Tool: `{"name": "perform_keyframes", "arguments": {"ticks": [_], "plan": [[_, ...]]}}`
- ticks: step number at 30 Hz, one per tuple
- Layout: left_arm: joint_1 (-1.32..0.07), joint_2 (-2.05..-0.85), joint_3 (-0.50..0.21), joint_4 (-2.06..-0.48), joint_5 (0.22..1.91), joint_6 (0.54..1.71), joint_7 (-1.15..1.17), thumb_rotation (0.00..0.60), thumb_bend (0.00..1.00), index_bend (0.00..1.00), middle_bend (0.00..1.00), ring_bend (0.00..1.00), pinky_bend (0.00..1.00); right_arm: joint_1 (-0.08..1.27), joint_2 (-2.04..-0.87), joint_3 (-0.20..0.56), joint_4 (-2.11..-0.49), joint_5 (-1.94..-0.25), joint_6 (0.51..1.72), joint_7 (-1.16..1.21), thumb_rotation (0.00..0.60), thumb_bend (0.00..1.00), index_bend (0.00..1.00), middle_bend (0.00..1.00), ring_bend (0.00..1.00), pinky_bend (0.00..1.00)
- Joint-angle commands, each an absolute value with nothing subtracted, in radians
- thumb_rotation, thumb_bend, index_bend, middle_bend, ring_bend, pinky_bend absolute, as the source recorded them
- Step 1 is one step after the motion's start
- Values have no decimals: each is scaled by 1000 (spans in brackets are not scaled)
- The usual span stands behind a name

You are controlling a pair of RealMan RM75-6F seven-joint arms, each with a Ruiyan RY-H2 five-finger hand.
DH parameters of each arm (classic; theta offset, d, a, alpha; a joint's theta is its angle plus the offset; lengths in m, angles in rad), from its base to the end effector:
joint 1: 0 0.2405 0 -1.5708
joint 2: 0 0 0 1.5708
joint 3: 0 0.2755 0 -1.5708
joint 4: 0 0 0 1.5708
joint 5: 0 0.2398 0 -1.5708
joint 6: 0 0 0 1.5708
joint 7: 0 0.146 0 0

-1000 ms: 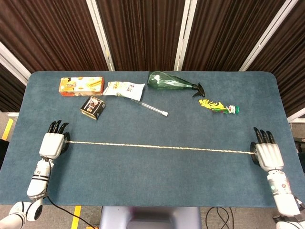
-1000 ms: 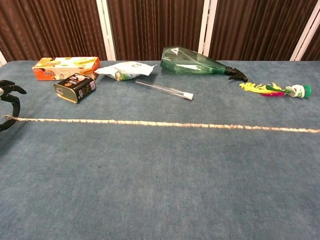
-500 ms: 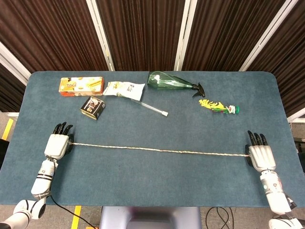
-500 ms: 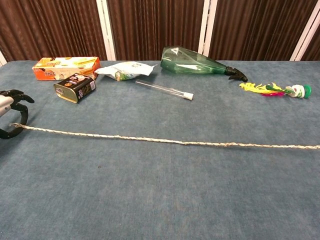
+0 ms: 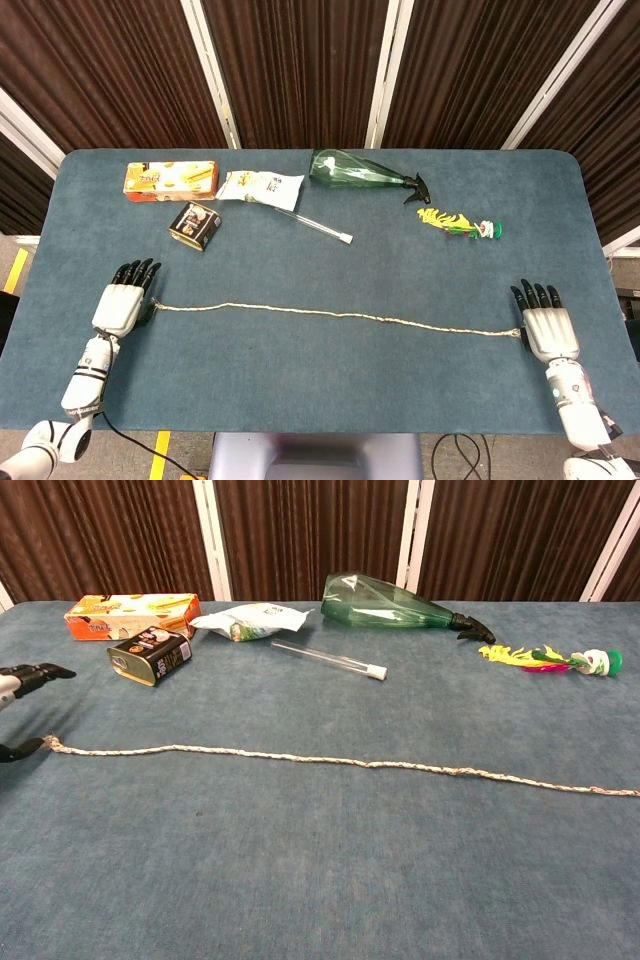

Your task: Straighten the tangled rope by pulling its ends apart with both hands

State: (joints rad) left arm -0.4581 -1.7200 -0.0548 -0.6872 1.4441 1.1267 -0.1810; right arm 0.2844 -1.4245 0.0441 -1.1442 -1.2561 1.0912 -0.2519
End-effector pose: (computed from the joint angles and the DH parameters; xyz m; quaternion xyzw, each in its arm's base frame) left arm -0.3762 0.3420 -0.0065 -0.6856 -0.3560 -0.3261 0.5448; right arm -0.4152 -0.2617 0.0499 0.6796 -0.3729 0.1742 0.6072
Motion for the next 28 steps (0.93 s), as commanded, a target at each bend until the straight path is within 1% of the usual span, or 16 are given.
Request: {"name": "perform_keyframes", "arguments": {"ticks": [1, 5, 8, 11, 12, 15, 17, 19, 28], "plan": [[-420, -1633, -58, -820, 1461, 1216, -253, 600, 425, 0, 0, 0, 94, 259, -1378, 41, -1214, -1286, 1150, -230, 600, 491, 0, 0, 0, 0], [-373, -1498, -37, -1023, 1501, 1310, -307, 600, 427, 0, 0, 0, 85, 213, -1315, 27, -1323, -1349, 1263, -212, 600, 490, 0, 0, 0, 0], [-318, -1380, -9, -1194, 1546, 1412, -315, 600, 427, 0, 0, 0, 74, 164, -1257, 1, -1426, -1416, 1369, -211, 600, 490, 0, 0, 0, 0], [-249, -1282, 33, -1331, 1589, 1511, -287, 600, 428, 0, 0, 0, 68, 108, -1197, -26, -1530, -1463, 1464, -202, 600, 488, 0, 0, 0, 0], [-219, -1251, 56, -1373, 1605, 1541, -265, 600, 428, 0, 0, 0, 63, 85, -1182, -33, -1553, -1481, 1504, -192, 600, 480, 0, 0, 0, 0], [-155, -1206, 107, -1429, 1628, 1587, -180, 600, 422, 0, 0, 0, 45, 42, -1165, -44, -1567, -1510, 1574, -184, 600, 450, 0, 0, 0, 0], [-142, -1188, 121, -1444, 1660, 1607, -129, 600, 415, 0, 0, 0, 38, 32, -1155, -46, -1570, -1532, 1595, -175, 600, 440, 0, 0, 0, 0], [-132, -1188, 118, -1455, 1673, 1626, -117, 600, 413, 0, 0, 0, 37, 27, -1149, -46, -1569, -1539, 1597, -163, 600, 436, 0, 0, 0, 0], [-126, -1190, 103, -1445, 1675, 1605, -90, 600, 414, 0, 0, 0, 37, 19, -1126, -43, -1579, -1551, 1579, -138, 600, 436, 0, 0, 0, 0]]}}
